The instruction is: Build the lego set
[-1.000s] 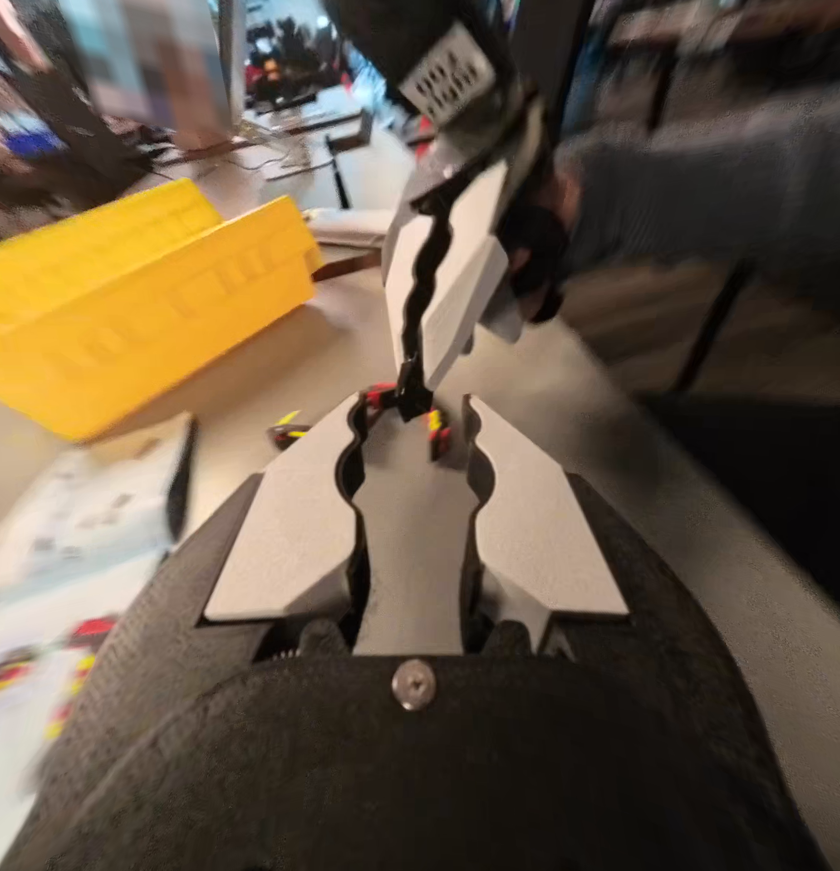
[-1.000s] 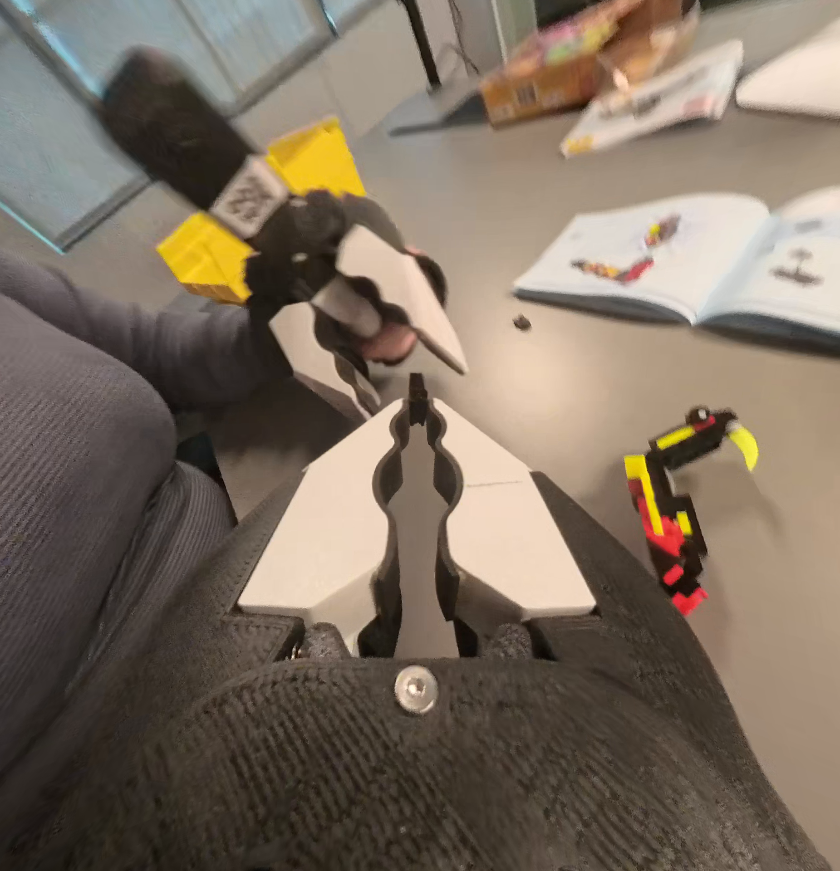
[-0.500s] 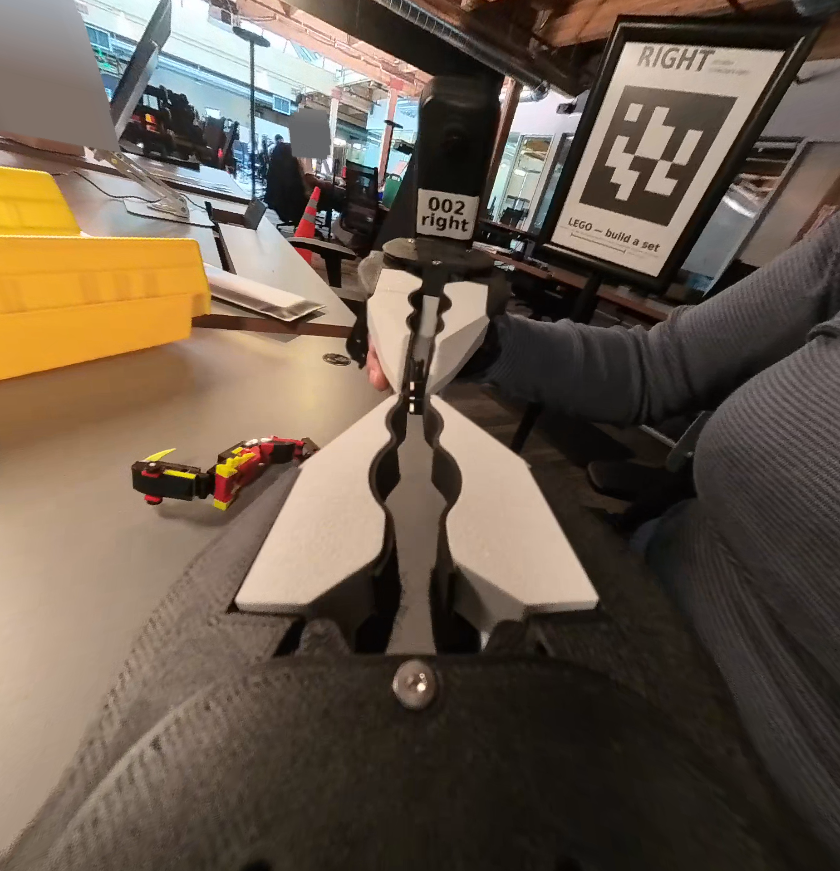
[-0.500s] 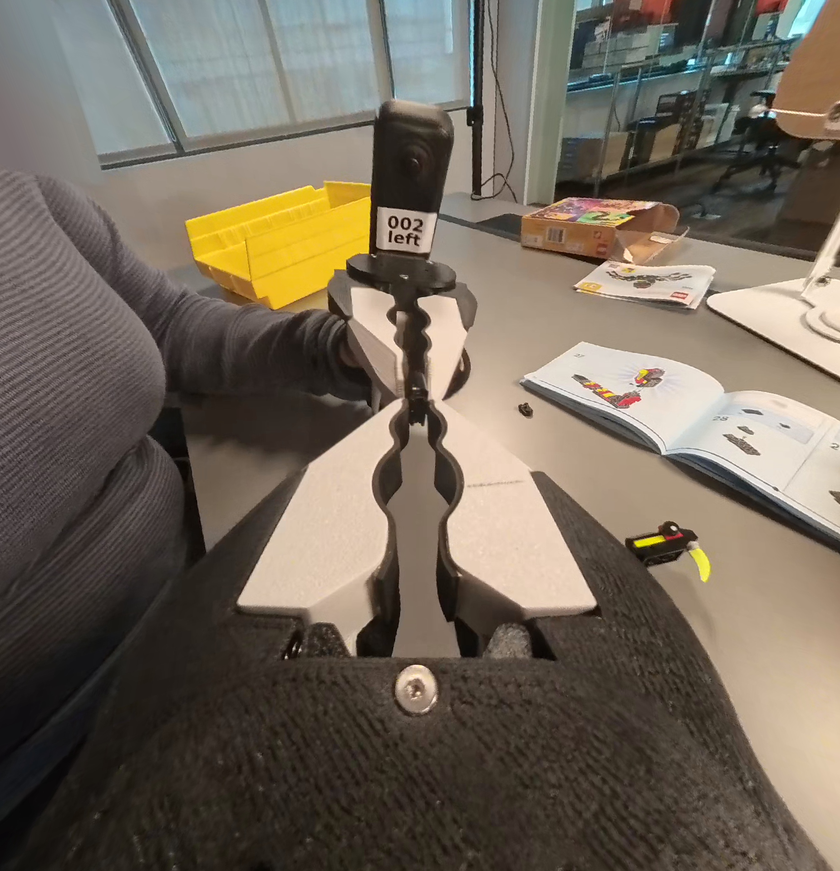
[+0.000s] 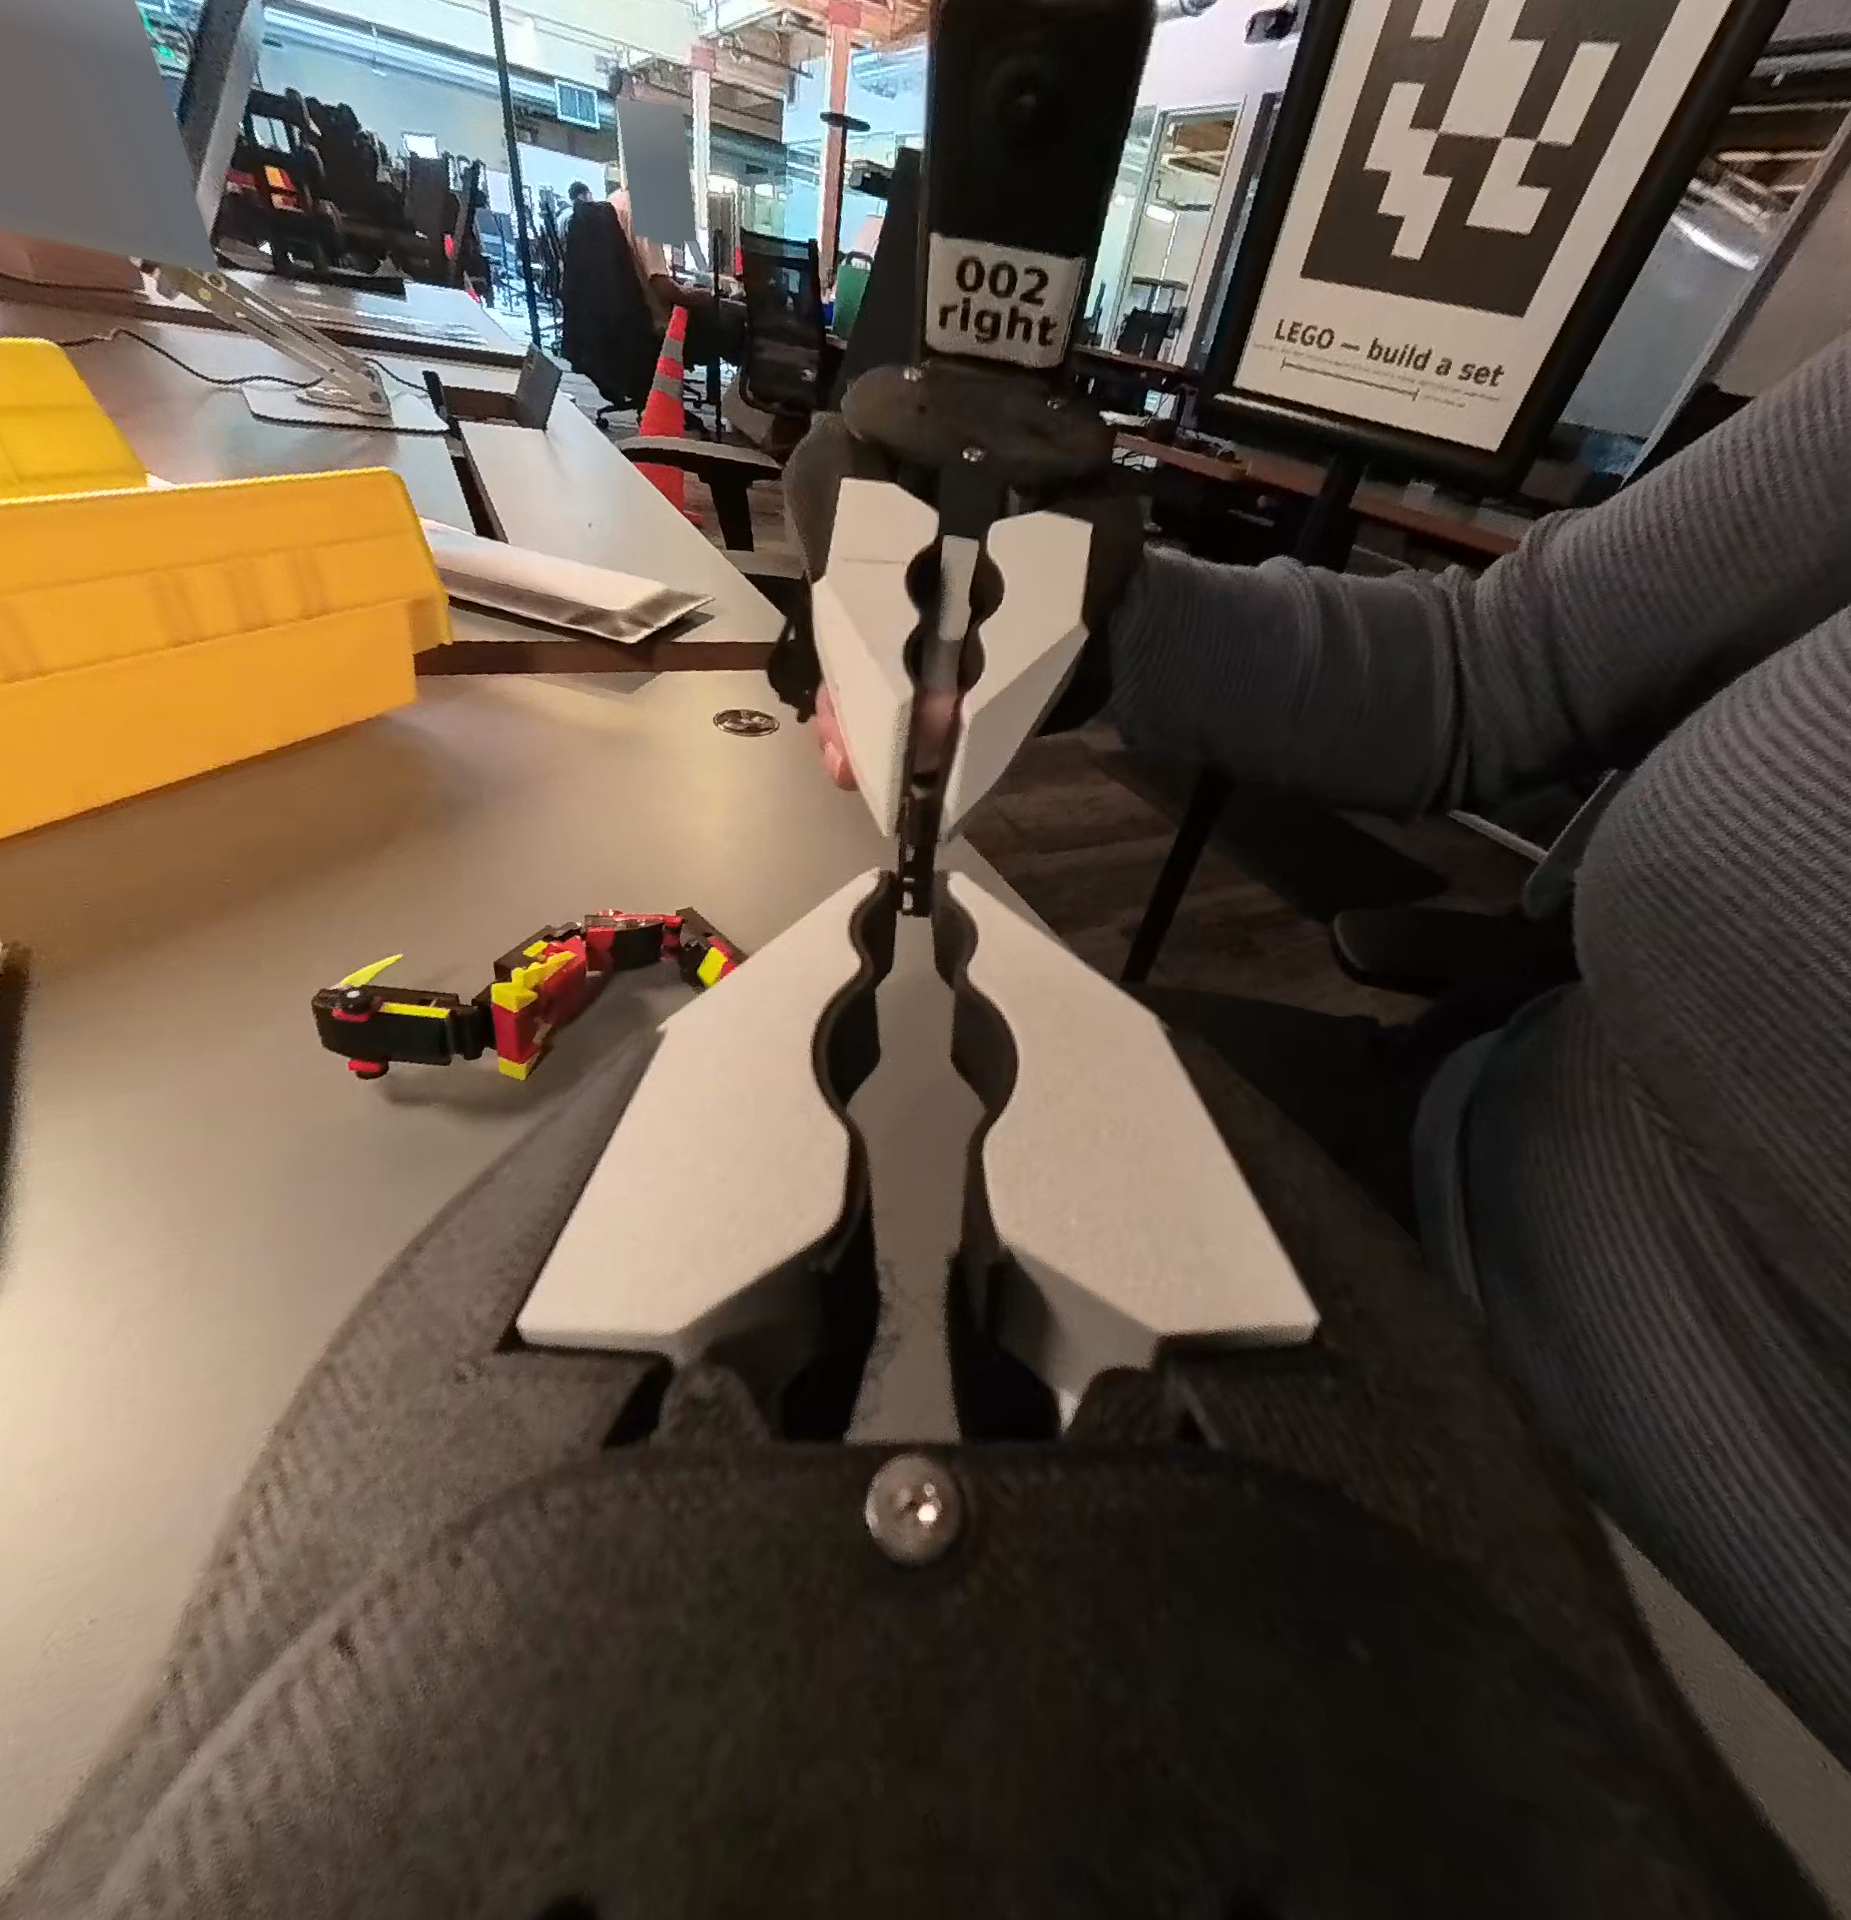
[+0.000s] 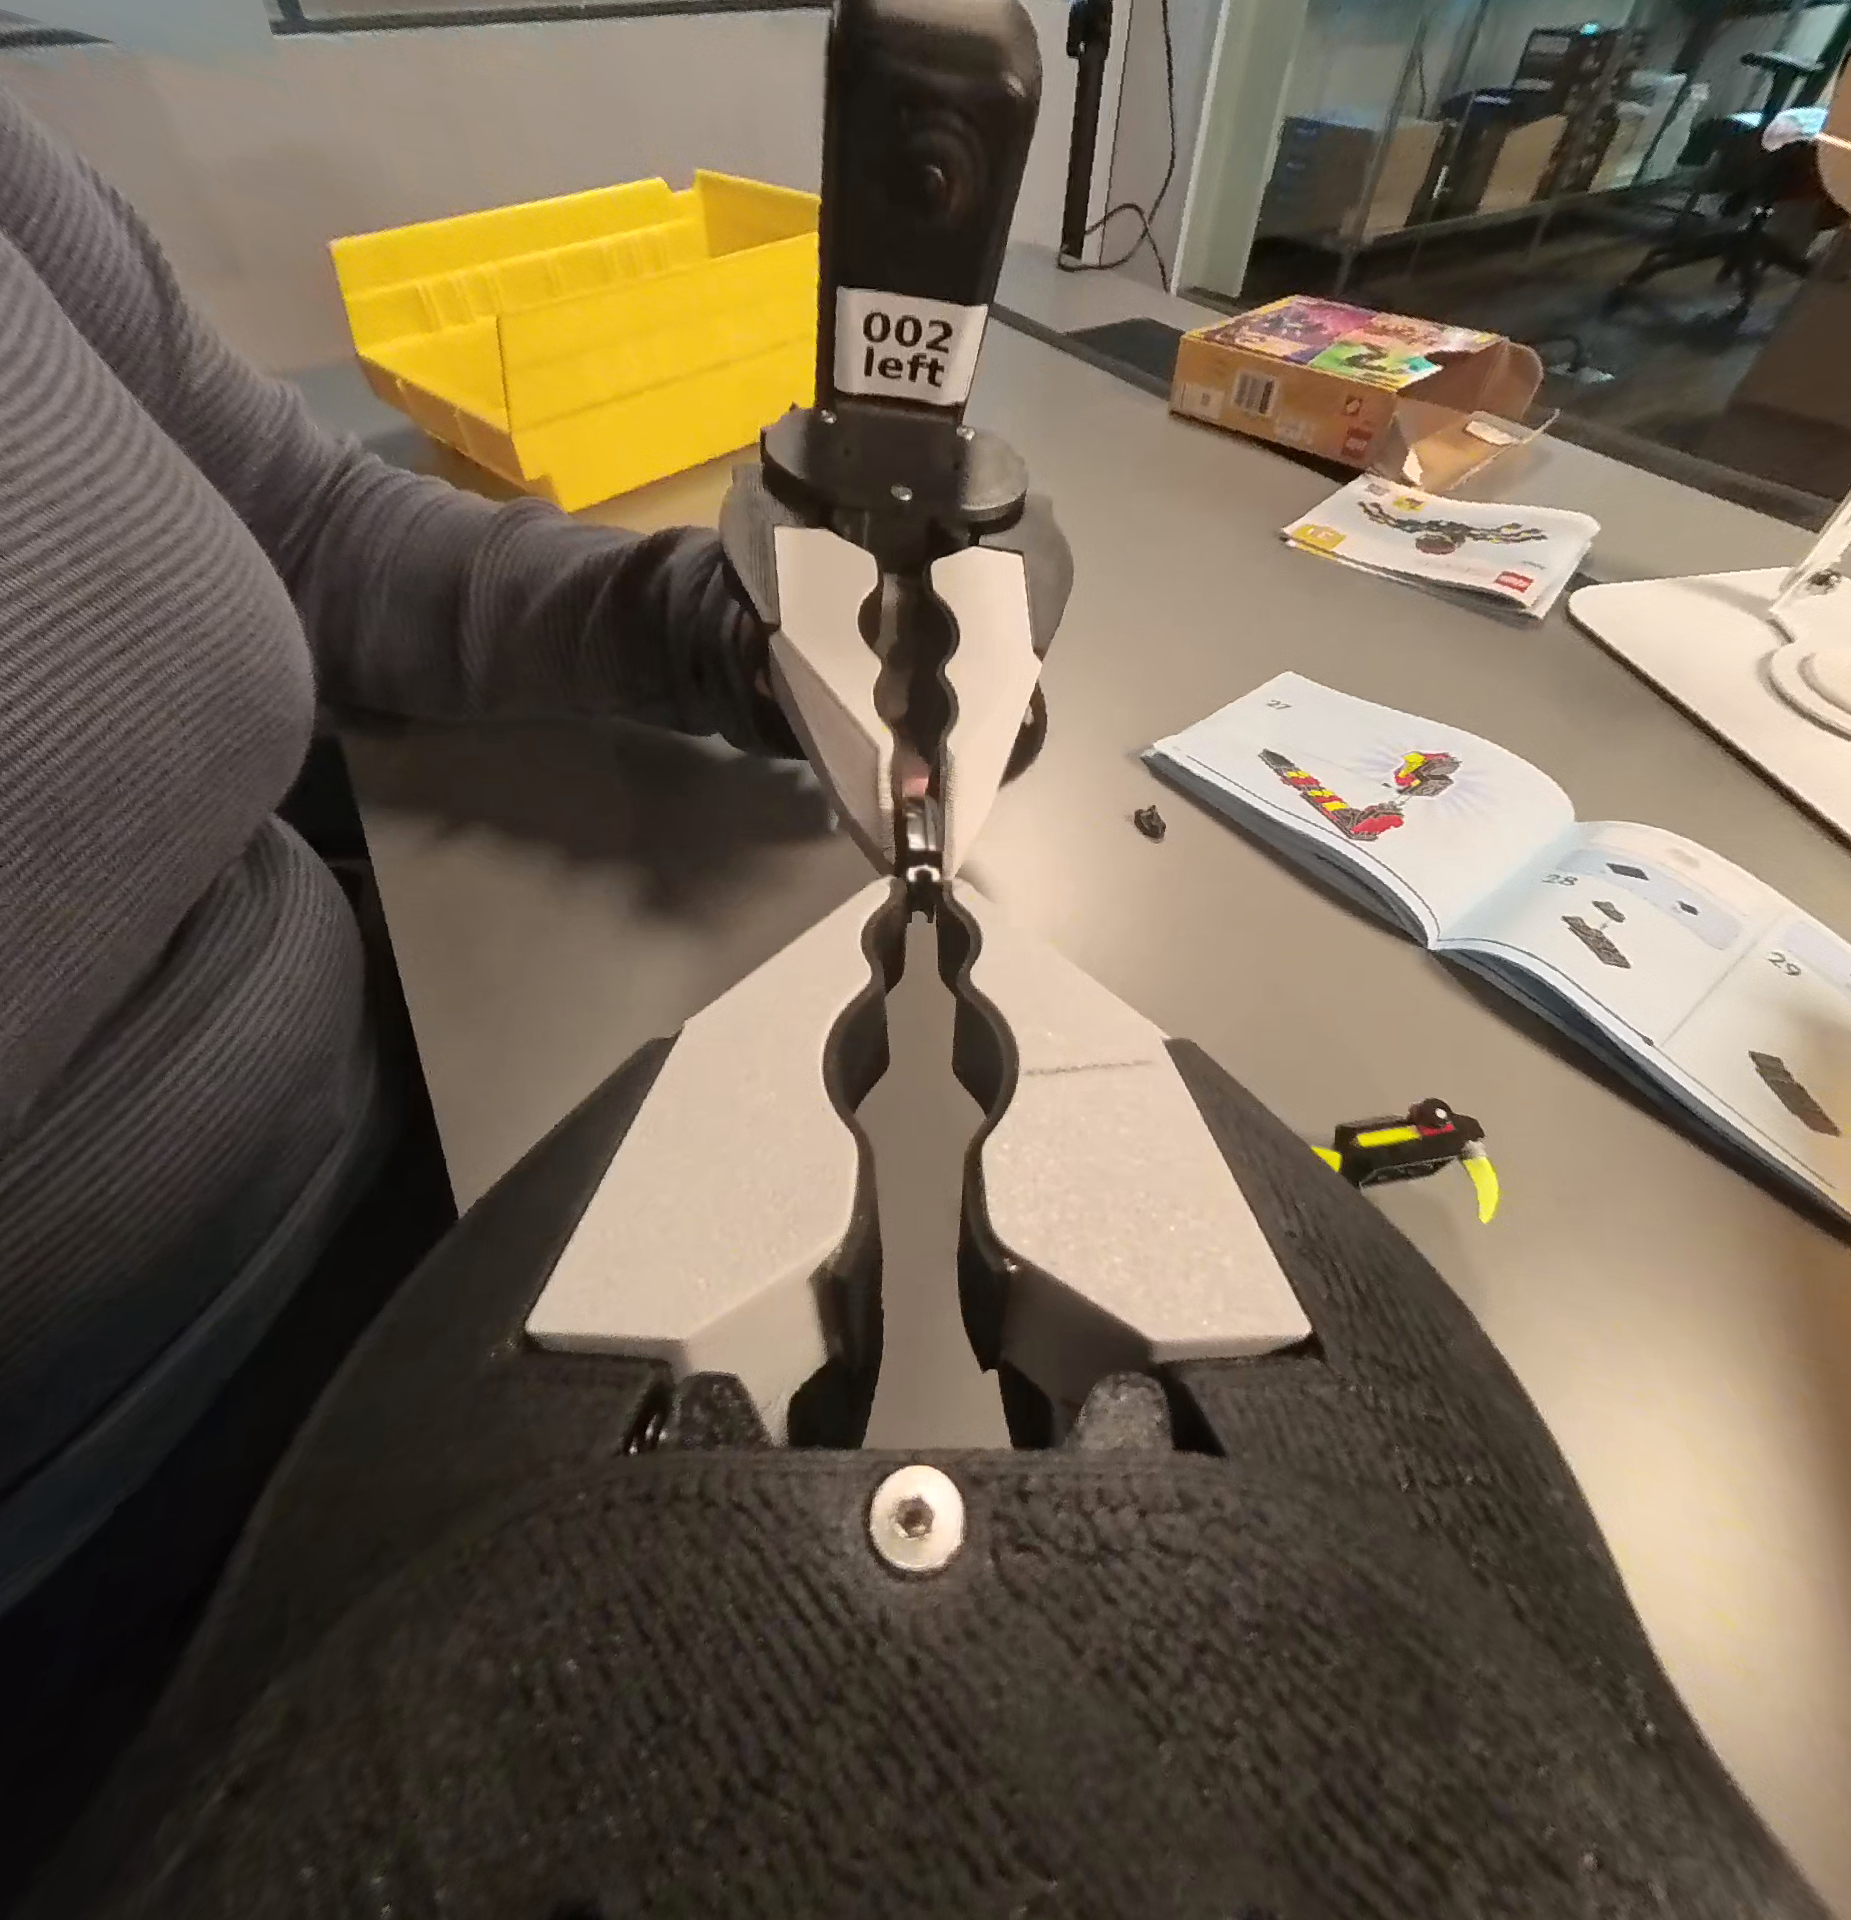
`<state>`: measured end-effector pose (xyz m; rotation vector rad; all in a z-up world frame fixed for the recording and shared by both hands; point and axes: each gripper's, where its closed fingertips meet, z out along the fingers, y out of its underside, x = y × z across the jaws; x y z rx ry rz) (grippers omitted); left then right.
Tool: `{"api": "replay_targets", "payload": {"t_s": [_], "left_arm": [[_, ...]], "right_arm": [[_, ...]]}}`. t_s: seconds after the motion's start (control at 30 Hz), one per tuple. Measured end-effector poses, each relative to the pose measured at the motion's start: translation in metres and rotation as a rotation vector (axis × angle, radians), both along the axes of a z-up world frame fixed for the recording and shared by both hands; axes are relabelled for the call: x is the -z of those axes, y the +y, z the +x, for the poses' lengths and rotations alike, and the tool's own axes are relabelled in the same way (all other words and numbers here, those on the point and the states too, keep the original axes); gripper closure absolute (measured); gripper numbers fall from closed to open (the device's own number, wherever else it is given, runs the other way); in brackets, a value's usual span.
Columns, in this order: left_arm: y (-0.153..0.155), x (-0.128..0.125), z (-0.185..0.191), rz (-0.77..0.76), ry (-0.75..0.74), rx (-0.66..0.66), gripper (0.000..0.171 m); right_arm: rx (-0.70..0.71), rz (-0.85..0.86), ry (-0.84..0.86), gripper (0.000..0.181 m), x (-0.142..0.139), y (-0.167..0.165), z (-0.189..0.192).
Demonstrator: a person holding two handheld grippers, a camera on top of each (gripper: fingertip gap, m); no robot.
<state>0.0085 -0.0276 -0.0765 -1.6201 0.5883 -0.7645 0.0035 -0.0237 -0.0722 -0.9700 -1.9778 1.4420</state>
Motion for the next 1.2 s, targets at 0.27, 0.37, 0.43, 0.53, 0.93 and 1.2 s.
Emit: {"api": "replay_targets", "payload": {"t_s": [0.27, 0.37, 0.43, 0.53, 0.93, 1.2], "left_arm": [[-0.002, -0.010, 0.001, 0.027, -0.089, 0.015, 0.166], [-0.003, -0.013, 0.003, 0.031, -0.111, 0.030, 0.165], [-0.003, -0.012, 0.006, 0.030, -0.111, 0.038, 0.164], [-0.004, -0.014, 0.005, 0.036, -0.119, 0.037, 0.165], [0.013, 0.047, -0.007, -0.160, 0.186, -0.088, 0.167], [0.012, 0.061, -0.008, -0.180, 0.268, -0.094, 0.167]], "right_arm": [[-0.004, -0.047, 0.038, 0.178, -0.008, -0.003, 0.000], [-0.014, -0.057, 0.042, 0.179, -0.010, -0.006, 0.000], [-0.023, -0.055, 0.040, 0.178, -0.009, -0.009, -0.001], [-0.024, -0.069, 0.044, 0.179, -0.010, -0.010, -0.002], [0.111, 0.418, -0.382, 0.150, 0.095, 0.046, 0.008], [0.060, 0.482, -0.502, 0.168, 0.112, 0.052, 0.003]]}}
